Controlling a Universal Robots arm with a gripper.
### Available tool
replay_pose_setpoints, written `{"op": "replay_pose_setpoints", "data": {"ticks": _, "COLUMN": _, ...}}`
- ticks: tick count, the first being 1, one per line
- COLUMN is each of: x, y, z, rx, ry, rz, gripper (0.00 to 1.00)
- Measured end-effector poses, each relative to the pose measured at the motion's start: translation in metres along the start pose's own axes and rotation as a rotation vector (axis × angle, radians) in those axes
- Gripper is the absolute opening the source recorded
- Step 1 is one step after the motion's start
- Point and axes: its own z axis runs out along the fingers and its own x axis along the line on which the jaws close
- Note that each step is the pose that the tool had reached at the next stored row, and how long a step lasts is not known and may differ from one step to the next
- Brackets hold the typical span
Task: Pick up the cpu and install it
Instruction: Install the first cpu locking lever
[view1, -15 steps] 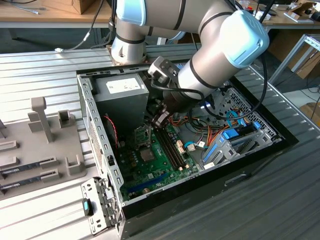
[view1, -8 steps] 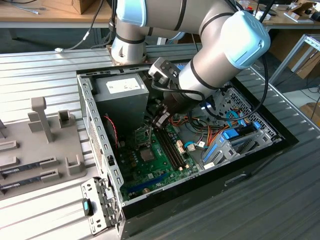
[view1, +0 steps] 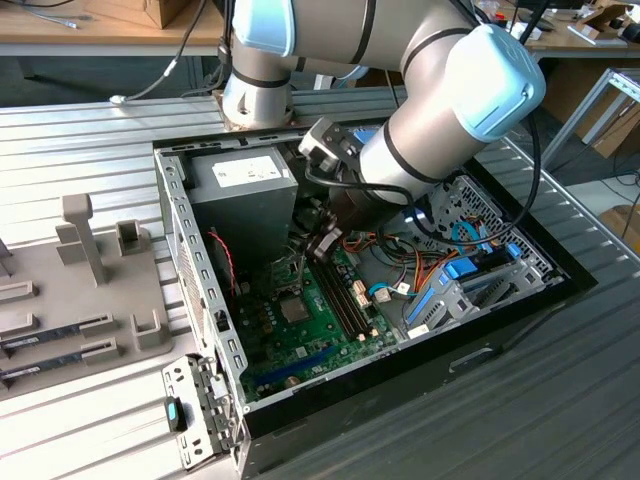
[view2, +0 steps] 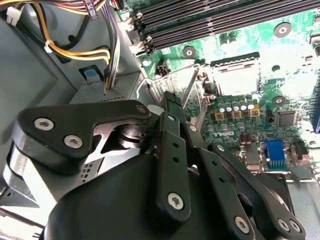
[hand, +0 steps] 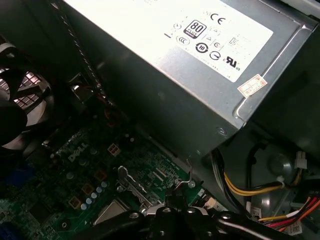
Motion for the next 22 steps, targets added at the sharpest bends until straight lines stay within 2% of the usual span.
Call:
{"op": "replay_pose_setpoints", "data": {"ticks": 20, "x": 0.0093, "y": -0.0102, "z": -0.0037, "rx": 0.0001, "ry": 0.0001, "rz": 0.0, "gripper": 0.11}}
{"op": "replay_pose_setpoints", "data": {"ticks": 22, "x": 0.0126, "y": -0.0138, "z": -0.005, "rx": 0.0, "ry": 0.0, "rz": 0.0, "gripper": 0.11}}
